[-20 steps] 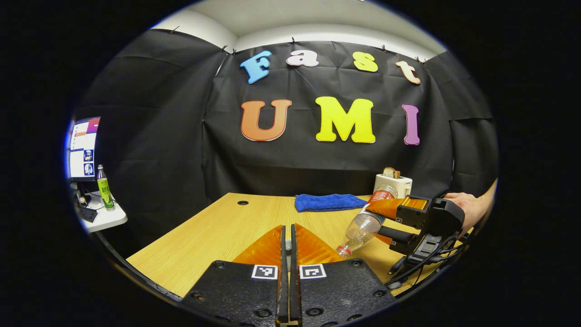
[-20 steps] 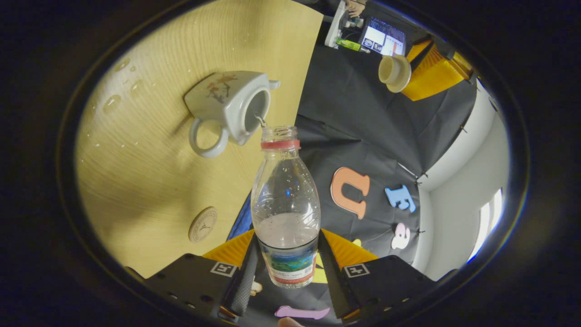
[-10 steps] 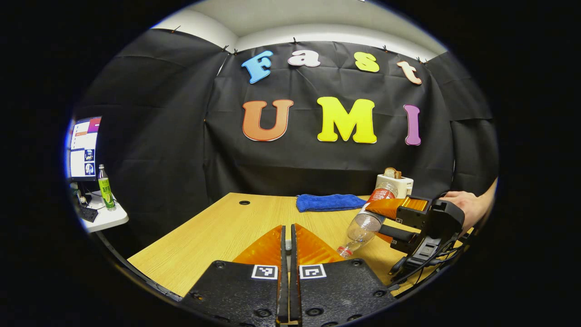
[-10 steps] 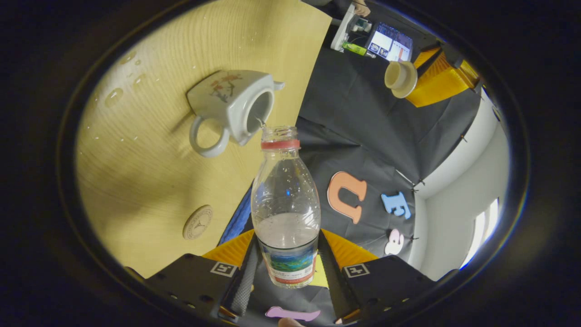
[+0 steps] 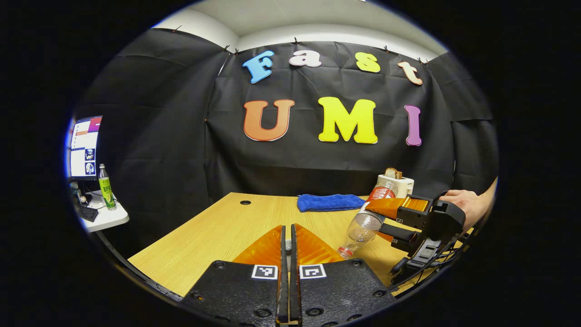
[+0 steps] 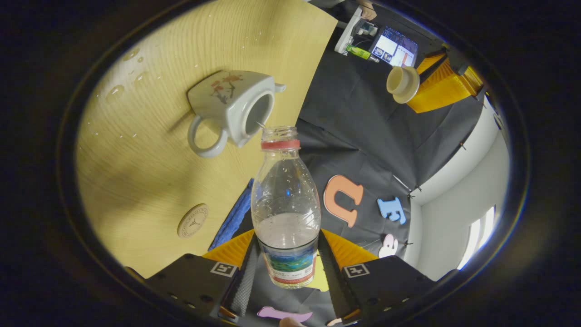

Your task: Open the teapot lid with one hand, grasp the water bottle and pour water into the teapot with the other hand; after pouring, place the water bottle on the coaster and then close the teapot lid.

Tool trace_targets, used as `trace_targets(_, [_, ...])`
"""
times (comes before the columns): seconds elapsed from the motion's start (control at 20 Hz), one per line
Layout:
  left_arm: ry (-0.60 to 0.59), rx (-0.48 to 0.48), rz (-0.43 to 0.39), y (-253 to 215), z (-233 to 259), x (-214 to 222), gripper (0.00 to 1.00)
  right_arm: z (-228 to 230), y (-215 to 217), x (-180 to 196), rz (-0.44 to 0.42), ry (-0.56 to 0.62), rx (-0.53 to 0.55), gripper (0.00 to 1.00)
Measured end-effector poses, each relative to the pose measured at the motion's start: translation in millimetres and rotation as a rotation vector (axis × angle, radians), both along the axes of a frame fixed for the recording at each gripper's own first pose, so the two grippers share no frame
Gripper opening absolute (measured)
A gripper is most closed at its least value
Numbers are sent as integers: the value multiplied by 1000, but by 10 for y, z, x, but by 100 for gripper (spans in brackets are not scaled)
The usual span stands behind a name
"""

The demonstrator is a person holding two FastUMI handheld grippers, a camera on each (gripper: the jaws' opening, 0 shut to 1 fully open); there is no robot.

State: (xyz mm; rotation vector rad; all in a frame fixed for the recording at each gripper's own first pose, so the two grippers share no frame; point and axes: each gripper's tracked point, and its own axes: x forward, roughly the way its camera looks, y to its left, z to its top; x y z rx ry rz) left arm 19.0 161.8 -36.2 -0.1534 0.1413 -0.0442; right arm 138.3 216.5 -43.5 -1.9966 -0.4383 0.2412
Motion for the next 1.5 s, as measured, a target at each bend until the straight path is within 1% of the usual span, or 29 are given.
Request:
trace_targets(0.1, [-3, 0, 1, -1, 13, -8, 4, -22, -5, -2, -3, 8, 9, 70])
trace_targets(0.15, [-4, -3, 2, 14, 10, -3, 4, -60, -26, 13, -13, 33, 24, 71])
trace_targets(0.2, [-5, -7, 3, 23, 14, -4, 4, -126, -56, 34, -22, 71, 52, 70])
trace_targets(0.25, [-5, -11, 3, 23, 17, 3, 4, -199, -98, 42, -36, 109, 82, 72])
trace_targets(0.3, [-6, -14, 7, 27, 17, 1, 4, -254, -123, 26, -46, 132, 109, 70])
trace_targets(0.4, [-6, -18, 16, 41, 10, 9, 4, -308, -162, -16, -52, 152, 145, 71])
trace_targets(0.45, [-8, -20, 18, 47, 12, 6, 4, -335, -171, -12, -58, 167, 166, 70])
trace_targets(0.55, [-6, -23, 23, 51, 15, -1, 4, -417, -233, 1, -84, 222, 228, 70])
trace_targets(0.65, [-10, -18, 24, 65, 34, -10, 4, -468, -292, -27, -100, 275, 321, 71])
trace_targets(0.8, [-26, -27, 23, 67, 94, -14, 4, -508, -396, -65, -129, 384, 515, 72])
trace_targets(0.9, [-27, -27, 17, 49, 83, -17, 4, -392, -427, -17, -145, 472, 668, 70])
trace_targets(0.95, [-23, -26, 13, 32, 81, -20, 4, -335, -438, 8, -155, 508, 736, 72])
trace_targets(1.05, [-24, -16, 11, 18, 99, -43, 3, -194, -446, 50, -154, 563, 881, 72])
trace_targets(1.15, [-30, -5, 22, 19, 135, -52, 4, -11, -470, 100, -126, 627, 1061, 72])
trace_targets(1.2, [-34, -3, 20, -7, 159, -51, 3, 40, -488, 119, -118, 669, 1150, 70])
trace_targets(1.3, [-41, -3, 11, -46, 178, -49, 4, 158, -566, 176, -110, 754, 1327, 72])
trace_targets(1.4, [-39, 2, 5, -71, 172, -47, 4, 194, -613, 249, -122, 837, 1504, 72])
trace_targets(1.5, [-39, 2, 3, -76, 174, -48, 4, 205, -689, 339, -147, 892, 1655, 70])
